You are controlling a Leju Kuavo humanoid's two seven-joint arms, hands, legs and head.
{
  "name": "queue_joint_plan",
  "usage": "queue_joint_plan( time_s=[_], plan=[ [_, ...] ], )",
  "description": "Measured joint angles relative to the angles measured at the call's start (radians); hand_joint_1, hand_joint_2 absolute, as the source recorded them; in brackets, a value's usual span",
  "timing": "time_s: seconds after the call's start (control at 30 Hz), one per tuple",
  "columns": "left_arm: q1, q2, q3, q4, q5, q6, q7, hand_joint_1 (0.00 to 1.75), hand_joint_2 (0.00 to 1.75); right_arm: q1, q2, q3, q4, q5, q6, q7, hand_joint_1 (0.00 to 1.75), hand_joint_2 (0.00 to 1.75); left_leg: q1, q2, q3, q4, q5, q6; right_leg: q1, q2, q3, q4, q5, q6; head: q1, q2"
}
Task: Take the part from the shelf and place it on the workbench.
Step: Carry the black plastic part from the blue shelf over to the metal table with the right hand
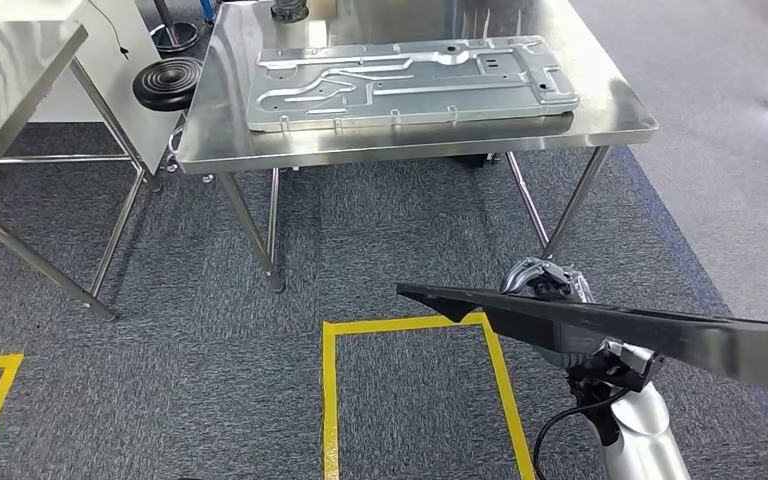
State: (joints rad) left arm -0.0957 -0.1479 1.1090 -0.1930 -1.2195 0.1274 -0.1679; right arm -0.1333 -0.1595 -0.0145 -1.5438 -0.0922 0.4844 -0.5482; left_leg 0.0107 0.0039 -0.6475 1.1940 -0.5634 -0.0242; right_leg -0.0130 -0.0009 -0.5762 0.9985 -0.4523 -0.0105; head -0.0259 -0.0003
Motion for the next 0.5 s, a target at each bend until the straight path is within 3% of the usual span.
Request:
queue_joint_plan(
  time_s=[0.03, 0.07, 0.1, 0.2, 0.27, 0.4, 0.43, 0.5],
  plan=[
    [0.002, 0.000, 0.000, 0.000, 0.000, 0.000, 0.000, 0.00, 1.75, 0.000, 0.000, 0.001, 0.000, 0.000, 0.000, 0.000, 1.24, 1.75, 0.000, 0.000, -0.031, 0.063, -0.022, -0.001, 0.001, 0.000, 0.000, 0.000, -0.001, -0.001, 0.000, 0.000],
    [0.003, 0.000, 0.000, 0.000, 0.000, 0.000, 0.000, 0.00, 1.75, 0.001, 0.000, 0.001, 0.001, 0.000, 0.000, 0.000, 1.24, 1.75, 0.000, 0.000, -0.050, 0.098, -0.026, -0.002, 0.003, 0.001, 0.001, 0.001, -0.001, -0.002, 0.000, 0.000],
    [0.004, 0.000, 0.001, 0.000, 0.000, 0.000, 0.000, 0.00, 1.75, 0.001, 0.000, 0.001, 0.002, 0.000, 0.000, 0.000, 1.24, 1.75, 0.000, 0.000, -0.050, 0.094, -0.010, -0.001, 0.003, 0.002, 0.002, 0.002, -0.002, -0.002, 0.000, 0.000],
    [0.003, 0.001, 0.001, 0.000, 0.001, 0.000, 0.000, 0.00, 1.75, 0.001, 0.000, 0.002, 0.002, 0.000, 0.000, 0.000, 1.24, 1.75, -0.001, 0.000, 0.034, -0.095, 0.091, 0.009, 0.005, 0.004, 0.008, 0.006, -0.009, 0.005, 0.000, 0.000],
    [0.003, 0.002, 0.001, 0.000, 0.001, -0.001, -0.001, 0.00, 1.75, 0.000, 0.000, 0.002, 0.002, 0.000, 0.000, 0.000, 1.24, 1.75, -0.003, -0.001, 0.069, -0.174, 0.114, 0.017, 0.008, 0.005, 0.007, 0.009, -0.012, 0.014, 0.000, 0.000],
    [0.003, 0.001, 0.001, 0.000, 0.001, -0.001, -0.002, 0.00, 1.75, -0.001, 0.001, 0.004, 0.002, 0.000, 0.000, 0.000, 1.24, 1.75, -0.004, -0.002, 0.072, -0.189, 0.116, 0.037, 0.005, 0.004, 0.001, 0.021, -0.021, 0.037, 0.000, 0.000],
    [0.002, 0.001, 0.001, 0.000, 0.001, -0.001, -0.002, 0.00, 1.75, -0.002, 0.001, 0.005, 0.002, 0.000, 0.000, 0.000, 1.24, 1.75, -0.002, -0.002, 0.074, -0.193, 0.118, 0.043, 0.003, 0.003, -0.012, 0.050, -0.040, 0.042, 0.000, 0.000],
    [0.001, 0.001, 0.001, 0.000, 0.001, -0.002, -0.003, 0.00, 1.75, -0.002, 0.000, 0.005, 0.003, 0.000, 0.000, 0.000, 1.24, 1.75, -0.001, -0.001, 0.076, -0.196, 0.119, 0.049, 0.000, 0.002, -0.068, 0.167, -0.097, 0.049, 0.000, 0.000]
  ],
)
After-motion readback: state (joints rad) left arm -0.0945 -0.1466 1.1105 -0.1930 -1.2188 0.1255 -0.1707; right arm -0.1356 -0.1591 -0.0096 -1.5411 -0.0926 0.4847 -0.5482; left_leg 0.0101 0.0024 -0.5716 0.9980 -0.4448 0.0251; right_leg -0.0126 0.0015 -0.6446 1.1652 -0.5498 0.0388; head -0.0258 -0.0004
